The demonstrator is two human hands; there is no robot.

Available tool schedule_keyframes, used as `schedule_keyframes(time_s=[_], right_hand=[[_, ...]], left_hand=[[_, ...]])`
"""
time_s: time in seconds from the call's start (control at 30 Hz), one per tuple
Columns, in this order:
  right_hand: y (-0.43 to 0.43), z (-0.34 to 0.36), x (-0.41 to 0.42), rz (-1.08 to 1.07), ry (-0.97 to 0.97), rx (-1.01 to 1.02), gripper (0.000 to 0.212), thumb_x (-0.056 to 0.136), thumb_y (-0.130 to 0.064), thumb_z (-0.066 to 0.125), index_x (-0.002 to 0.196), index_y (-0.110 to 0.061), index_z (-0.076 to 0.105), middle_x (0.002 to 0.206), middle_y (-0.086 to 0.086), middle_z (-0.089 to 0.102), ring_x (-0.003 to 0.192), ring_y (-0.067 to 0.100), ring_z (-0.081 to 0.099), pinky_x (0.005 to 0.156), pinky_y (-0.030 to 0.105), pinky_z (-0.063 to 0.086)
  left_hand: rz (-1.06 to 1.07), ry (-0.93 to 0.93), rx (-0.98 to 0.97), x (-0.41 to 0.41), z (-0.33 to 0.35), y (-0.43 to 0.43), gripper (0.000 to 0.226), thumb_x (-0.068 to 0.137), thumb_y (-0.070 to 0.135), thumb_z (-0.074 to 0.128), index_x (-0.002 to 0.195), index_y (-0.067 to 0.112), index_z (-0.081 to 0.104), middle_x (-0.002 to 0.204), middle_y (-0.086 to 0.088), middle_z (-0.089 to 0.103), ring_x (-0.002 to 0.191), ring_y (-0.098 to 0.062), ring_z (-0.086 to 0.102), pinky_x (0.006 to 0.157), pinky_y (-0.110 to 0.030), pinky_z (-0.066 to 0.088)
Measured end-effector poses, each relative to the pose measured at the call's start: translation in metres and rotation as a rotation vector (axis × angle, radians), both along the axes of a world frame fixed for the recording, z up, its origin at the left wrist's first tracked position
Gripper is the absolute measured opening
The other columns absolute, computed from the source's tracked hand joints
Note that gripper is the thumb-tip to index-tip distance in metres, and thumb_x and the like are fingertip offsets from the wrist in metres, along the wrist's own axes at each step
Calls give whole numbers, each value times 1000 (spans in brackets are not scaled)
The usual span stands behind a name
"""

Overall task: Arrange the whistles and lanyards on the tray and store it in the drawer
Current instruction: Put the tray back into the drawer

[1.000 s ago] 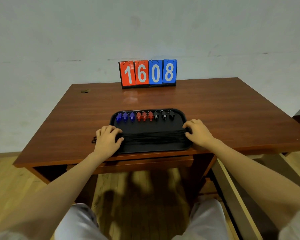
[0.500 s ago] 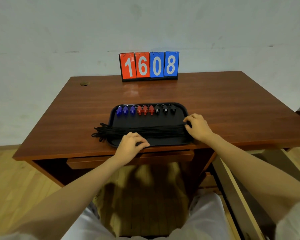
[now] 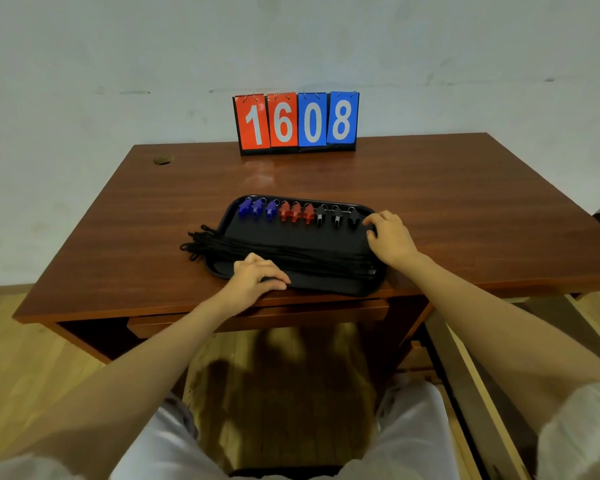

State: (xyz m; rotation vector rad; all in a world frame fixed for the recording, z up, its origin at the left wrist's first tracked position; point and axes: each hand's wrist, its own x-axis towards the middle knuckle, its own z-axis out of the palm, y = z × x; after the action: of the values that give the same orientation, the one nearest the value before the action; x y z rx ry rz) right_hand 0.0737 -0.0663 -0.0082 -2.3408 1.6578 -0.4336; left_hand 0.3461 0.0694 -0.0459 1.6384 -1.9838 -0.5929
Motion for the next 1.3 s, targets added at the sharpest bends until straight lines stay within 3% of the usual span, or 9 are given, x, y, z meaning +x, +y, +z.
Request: schedule_keyframes(time_s=[0.23, 0.33, 0.4, 0.5, 0.63, 0.9, 1.03, 1.2, 1.3], right_hand=[[-16, 2, 16, -3, 5, 76, 33, 99, -18, 40, 131, -12, 50, 136, 12, 45, 129, 31, 37, 103, 44, 38], [-25, 4, 28, 3, 1, 117, 36, 99, -19, 41, 134, -12, 46, 139, 12, 45, 130, 32, 37, 106, 46, 37], [-32, 6, 37, -5, 2, 148, 39, 99, -20, 40, 137, -11, 43, 141, 13, 43, 131, 33, 37, 107, 46, 36], [-39, 7, 49, -27, -6, 205, 41, 100, -21, 38, 140, -11, 38, 143, 16, 39, 130, 35, 39, 104, 46, 39], [-45, 3, 60, -44, -26, 241, 43, 101, -22, 36, 142, -9, 34, 140, 19, 42, 124, 37, 45, 98, 45, 43], [-43, 0, 61, -105, -18, 251, 41, 100, -26, 36, 136, -7, 39, 133, 18, 50, 115, 37, 53, 88, 41, 45], [-42, -2, 50, -134, 13, 288, 37, 101, -29, 32, 128, -8, 46, 121, 19, 60, 103, 37, 59, 83, 39, 47], [-35, -10, 41, -130, -20, 368, 36, 100, -28, 28, 110, -7, 56, 89, 16, 71, 65, 27, 69, 80, 37, 54], [-33, -10, 43, -148, -58, 347, 37, 101, -27, 32, 113, -5, 59, 108, 18, 67, 89, 32, 65, 85, 36, 49]], left_hand=[[107, -168, 1, 48, 16, -17, 16, 82, 30, 67, 96, 28, 75, 82, 16, 38, 92, -15, 35, 88, -37, 27], [196, -176, 61, 66, 19, -20, 19, 88, 30, 62, 104, 29, 72, 80, 9, 45, 94, -21, 43, 86, -37, 31], [268, -188, 114, 74, 20, -24, 23, 95, 31, 52, 111, 28, 69, 96, 1, 60, 108, -28, 49, 97, -45, 36], [391, -233, 150, 68, 22, -32, 36, 99, 35, 38, 116, 20, 66, 125, -7, 62, 126, -29, 46, 107, -46, 34], [522, -255, 95, 55, 18, -39, 32, 94, 35, 51, 110, 14, 68, 116, -8, 64, 118, -28, 52, 100, -41, 42], [625, -139, 162, 53, 20, -62, 38, 94, 19, 54, 126, 0, 49, 128, -19, 53, 120, -36, 48, 97, -43, 42], [586, -170, 194, 56, 20, -70, 39, 94, 13, 53, 130, 0, 48, 132, -20, 52, 120, -37, 49, 97, -44, 43], [578, -199, 182, 52, 21, -74, 37, 94, 7, 51, 130, -1, 46, 126, -20, 55, 113, -35, 55, 90, -43, 46], [573, -204, 209, 51, 25, -75, 34, 94, 7, 52, 127, -1, 50, 122, -19, 60, 109, -33, 58, 85, -41, 47]])
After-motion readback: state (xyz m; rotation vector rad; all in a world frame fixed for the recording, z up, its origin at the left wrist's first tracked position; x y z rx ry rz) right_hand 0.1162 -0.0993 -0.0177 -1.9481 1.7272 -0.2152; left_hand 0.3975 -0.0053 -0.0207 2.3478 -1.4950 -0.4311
